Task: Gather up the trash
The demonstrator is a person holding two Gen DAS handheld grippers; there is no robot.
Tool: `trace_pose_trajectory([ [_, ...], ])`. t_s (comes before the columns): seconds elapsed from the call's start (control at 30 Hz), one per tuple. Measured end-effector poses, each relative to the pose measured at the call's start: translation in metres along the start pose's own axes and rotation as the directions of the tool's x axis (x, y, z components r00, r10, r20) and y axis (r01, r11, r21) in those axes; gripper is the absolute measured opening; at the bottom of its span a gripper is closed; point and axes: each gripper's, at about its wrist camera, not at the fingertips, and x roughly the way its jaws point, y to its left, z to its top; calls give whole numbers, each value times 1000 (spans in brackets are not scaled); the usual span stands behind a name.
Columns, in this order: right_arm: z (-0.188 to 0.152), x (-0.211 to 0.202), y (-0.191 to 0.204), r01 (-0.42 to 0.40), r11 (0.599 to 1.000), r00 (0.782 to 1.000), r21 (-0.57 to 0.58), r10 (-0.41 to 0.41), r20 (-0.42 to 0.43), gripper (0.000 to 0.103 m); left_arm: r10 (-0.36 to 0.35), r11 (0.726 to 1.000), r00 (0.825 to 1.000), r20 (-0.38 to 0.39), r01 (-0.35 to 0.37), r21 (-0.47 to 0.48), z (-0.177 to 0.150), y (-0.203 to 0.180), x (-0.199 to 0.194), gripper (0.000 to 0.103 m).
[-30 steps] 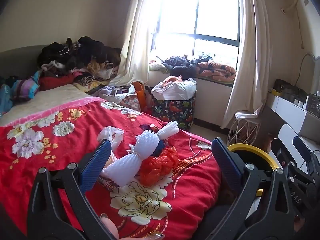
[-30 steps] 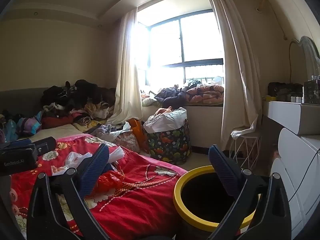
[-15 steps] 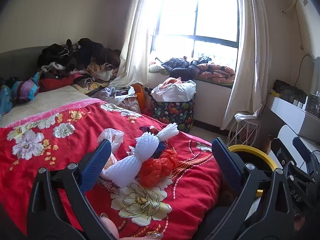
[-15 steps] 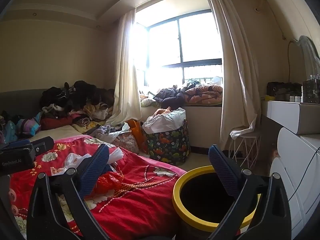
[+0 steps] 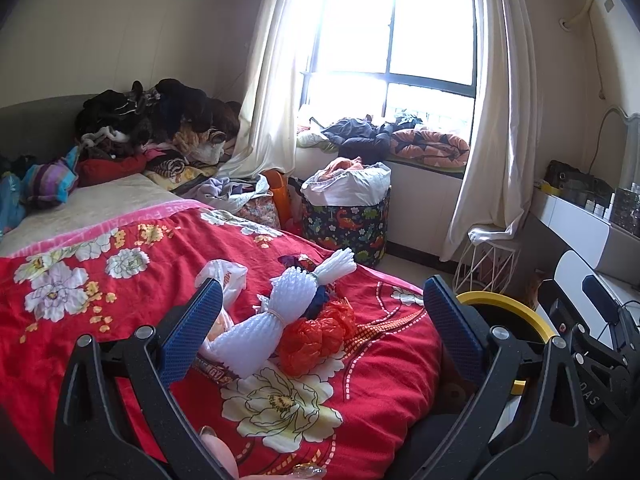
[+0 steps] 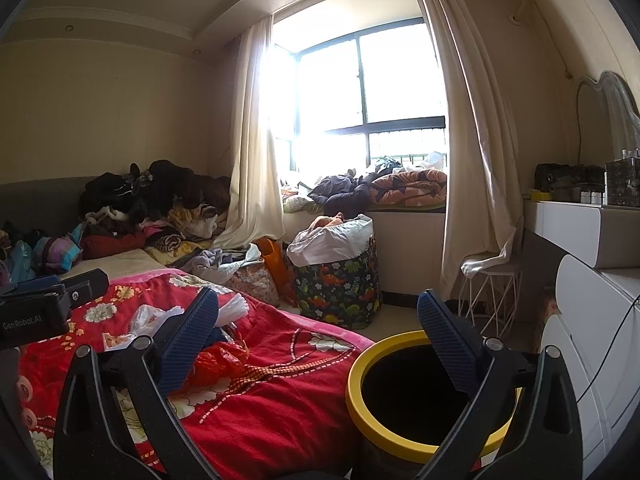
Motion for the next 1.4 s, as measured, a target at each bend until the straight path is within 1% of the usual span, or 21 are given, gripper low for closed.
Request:
trace_pose_trajectory([
  [0.83, 0, -2, -1, 4, 1000, 1000, 2, -4, -3, 97, -1, 1000, 1000, 5, 1, 0, 1, 1, -2, 92],
  [0.9, 0, -2, -2, 3, 1000, 1000, 4, -3, -1, 97, -6, 1000, 1000, 1, 6, -5, 9, -2, -1, 92],
  [1.03, -1, -1, -2, 2, 1000, 1000, 5, -2, -6, 97, -3, 1000, 1000, -3, 3, -9, 15, -1, 0, 92],
  [1.23, -4, 2, -2, -1, 1000, 1000, 5, 1, -19, 97, 8, 1000, 1000, 4, -8, -10, 10, 1, 0, 92],
  [1.4, -4, 7, 3, -11, 1000, 999, -4, 10, -38, 97, 26, 999, 1000, -3, -26, -23, 5, 10, 5, 92],
])
